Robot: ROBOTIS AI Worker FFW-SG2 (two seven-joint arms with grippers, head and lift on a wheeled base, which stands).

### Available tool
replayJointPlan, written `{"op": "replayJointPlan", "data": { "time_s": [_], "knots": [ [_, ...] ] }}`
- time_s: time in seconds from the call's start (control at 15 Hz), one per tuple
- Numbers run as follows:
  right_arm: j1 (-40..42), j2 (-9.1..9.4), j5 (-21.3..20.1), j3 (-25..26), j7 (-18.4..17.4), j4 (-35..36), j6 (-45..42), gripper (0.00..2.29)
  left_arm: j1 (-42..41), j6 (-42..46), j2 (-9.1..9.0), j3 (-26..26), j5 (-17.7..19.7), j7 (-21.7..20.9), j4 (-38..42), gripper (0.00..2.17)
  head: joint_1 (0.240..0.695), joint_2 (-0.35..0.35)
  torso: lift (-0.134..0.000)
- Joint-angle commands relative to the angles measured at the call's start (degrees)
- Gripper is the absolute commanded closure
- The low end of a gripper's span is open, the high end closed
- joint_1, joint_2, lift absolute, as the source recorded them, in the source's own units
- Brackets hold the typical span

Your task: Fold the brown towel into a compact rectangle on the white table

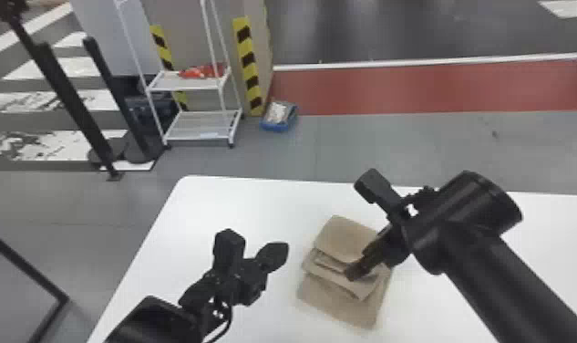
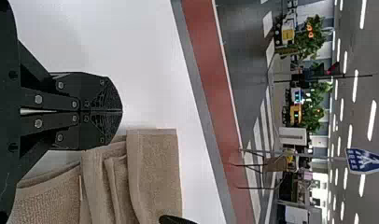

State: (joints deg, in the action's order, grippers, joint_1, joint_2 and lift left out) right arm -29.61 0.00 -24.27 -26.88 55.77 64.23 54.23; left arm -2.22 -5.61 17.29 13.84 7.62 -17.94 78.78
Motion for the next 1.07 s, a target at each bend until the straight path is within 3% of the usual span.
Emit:
{"op": "replayJointPlan", "data": {
  "time_s": [0.0, 0.4, 1.0],
  "knots": [
    [-0.8, 0.05, -0.7, -2.2, 0.0, -2.7, -1.2, 0.36, -0.4, 0.6, 0.29, -0.1, -0.1, 0.0, -0.3, 1.74, 0.695, 0.156, 0.000],
    [-3.2, 0.05, -1.8, -3.6, 0.2, -10.3, -8.4, 0.36, -0.5, 1.4, 0.03, 0.0, -0.1, 0.0, -1.0, 1.74, 0.695, 0.150, 0.000],
    [-3.8, 0.05, 0.8, -4.1, 0.0, -9.7, -8.6, 0.37, -0.3, 2.0, -0.24, 0.4, -0.1, 0.0, -1.2, 1.74, 0.695, 0.152, 0.000]
  ]
}}
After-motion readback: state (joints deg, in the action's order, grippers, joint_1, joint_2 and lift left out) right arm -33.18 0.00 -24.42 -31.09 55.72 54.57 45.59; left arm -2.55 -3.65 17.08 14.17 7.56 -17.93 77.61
